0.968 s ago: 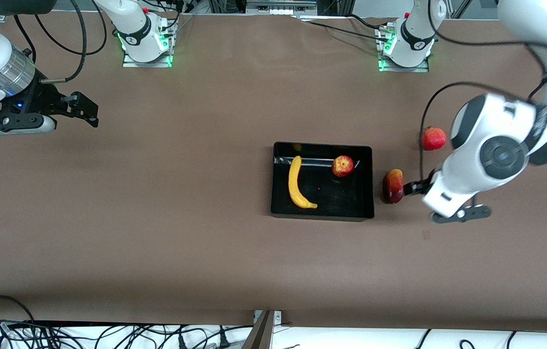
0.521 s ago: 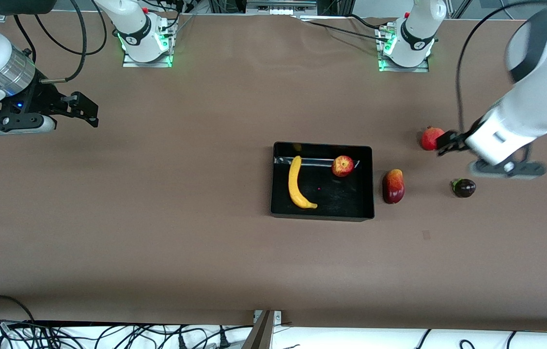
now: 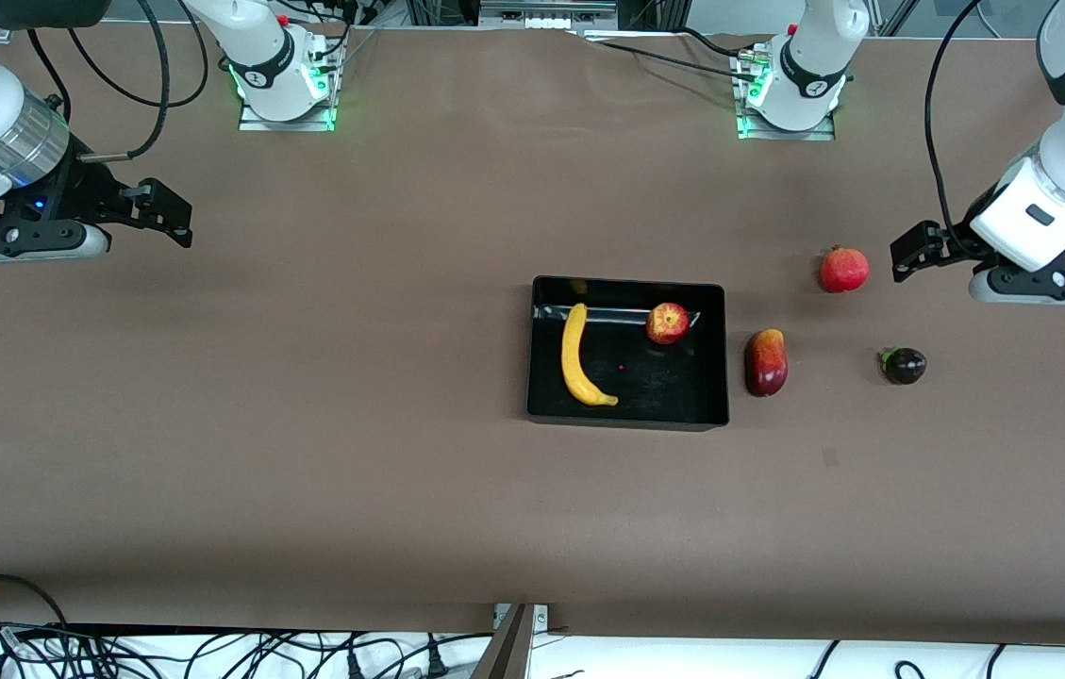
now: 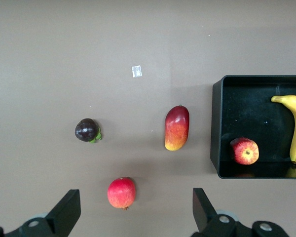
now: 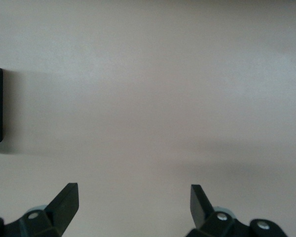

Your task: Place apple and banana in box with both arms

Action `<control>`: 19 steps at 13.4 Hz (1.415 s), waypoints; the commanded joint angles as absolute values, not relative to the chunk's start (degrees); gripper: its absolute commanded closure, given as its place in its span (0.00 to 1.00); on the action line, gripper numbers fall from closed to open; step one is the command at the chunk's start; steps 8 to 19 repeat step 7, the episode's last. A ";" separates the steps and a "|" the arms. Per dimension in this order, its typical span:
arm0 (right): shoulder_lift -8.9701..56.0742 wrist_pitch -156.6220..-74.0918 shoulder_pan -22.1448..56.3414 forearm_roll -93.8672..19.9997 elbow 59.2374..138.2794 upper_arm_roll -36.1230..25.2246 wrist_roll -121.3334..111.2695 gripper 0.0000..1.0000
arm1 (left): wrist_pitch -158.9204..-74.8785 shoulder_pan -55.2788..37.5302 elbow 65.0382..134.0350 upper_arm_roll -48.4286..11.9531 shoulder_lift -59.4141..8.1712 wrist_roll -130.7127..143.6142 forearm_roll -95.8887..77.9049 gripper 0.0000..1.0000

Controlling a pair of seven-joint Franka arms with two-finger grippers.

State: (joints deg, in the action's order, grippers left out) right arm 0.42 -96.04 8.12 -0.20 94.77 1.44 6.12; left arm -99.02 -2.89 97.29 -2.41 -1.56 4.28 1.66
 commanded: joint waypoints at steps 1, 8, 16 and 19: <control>0.62 -95.36 8.09 -1.14 93.96 1.67 6.24 0.00 | -97.40 -4.21 99.41 -1.49 0.79 4.22 0.70 0.00; 0.62 -95.27 8.09 -1.14 93.96 1.67 6.24 0.00 | -96.24 -4.57 98.79 -1.41 1.14 3.96 2.37 0.00; 0.62 -95.27 8.09 -1.14 93.96 1.67 6.24 0.00 | -96.24 -4.57 98.79 -1.41 1.14 3.96 2.37 0.00; 0.62 -95.27 8.09 -1.14 93.96 1.67 6.24 0.00 | -96.24 -4.57 98.79 -1.41 1.14 3.96 2.37 0.00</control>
